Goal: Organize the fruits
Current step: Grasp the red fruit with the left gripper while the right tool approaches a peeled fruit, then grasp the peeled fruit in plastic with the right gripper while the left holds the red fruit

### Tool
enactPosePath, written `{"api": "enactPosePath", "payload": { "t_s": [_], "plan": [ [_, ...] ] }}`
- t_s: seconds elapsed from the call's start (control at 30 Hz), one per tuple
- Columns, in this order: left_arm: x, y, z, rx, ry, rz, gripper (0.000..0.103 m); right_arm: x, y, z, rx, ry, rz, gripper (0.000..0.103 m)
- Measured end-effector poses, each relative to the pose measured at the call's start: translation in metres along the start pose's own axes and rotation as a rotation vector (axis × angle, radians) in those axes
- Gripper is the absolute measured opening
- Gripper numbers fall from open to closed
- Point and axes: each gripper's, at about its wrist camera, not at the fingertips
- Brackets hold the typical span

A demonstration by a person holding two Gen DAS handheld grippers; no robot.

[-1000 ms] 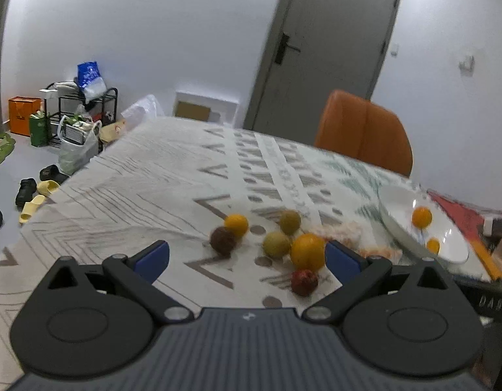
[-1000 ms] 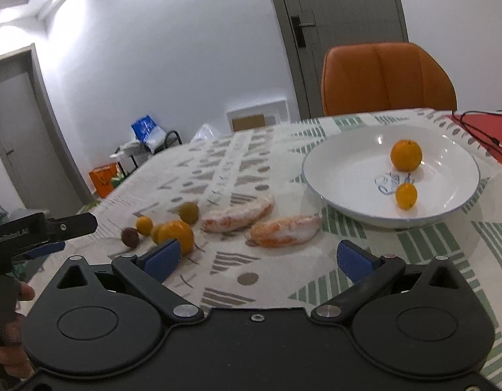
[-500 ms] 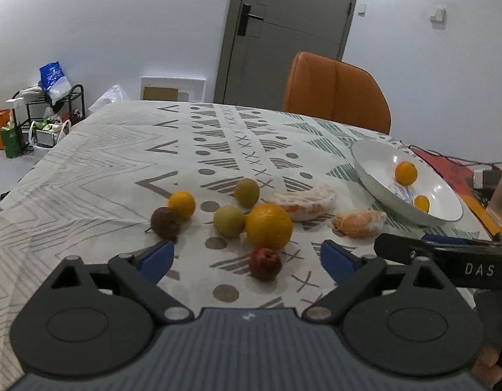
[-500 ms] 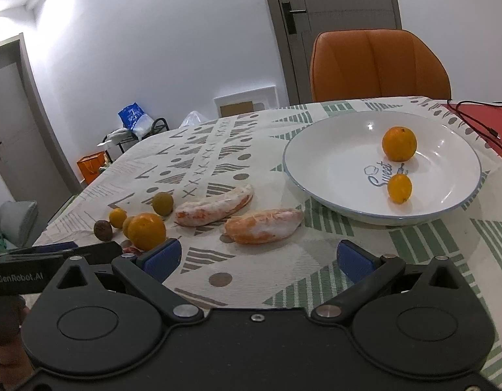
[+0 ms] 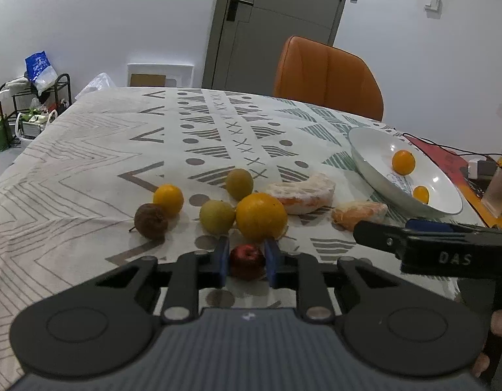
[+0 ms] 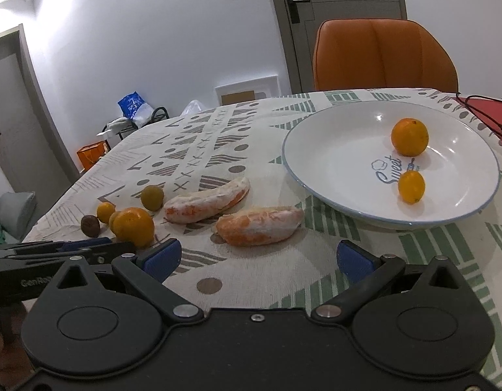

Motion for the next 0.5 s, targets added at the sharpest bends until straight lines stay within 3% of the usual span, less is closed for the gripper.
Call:
{"api": "enactPosePath", "payload": {
  "t_s": [0.5],
  "plan": [
    [-0.010,-0.021,-0.007,-0.054,0.037,-0.031,0.021,0.020,-0.010,-0.012,-0.031,-0.014,0.054,0.103]
  ]
}}
Point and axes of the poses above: each gripper's, at about its wrist camera, not at the fingertips, and x roughly the way its jaws point, y to its right, z to its underside, and after that the axes turned 7 degrees about -y, right-handed
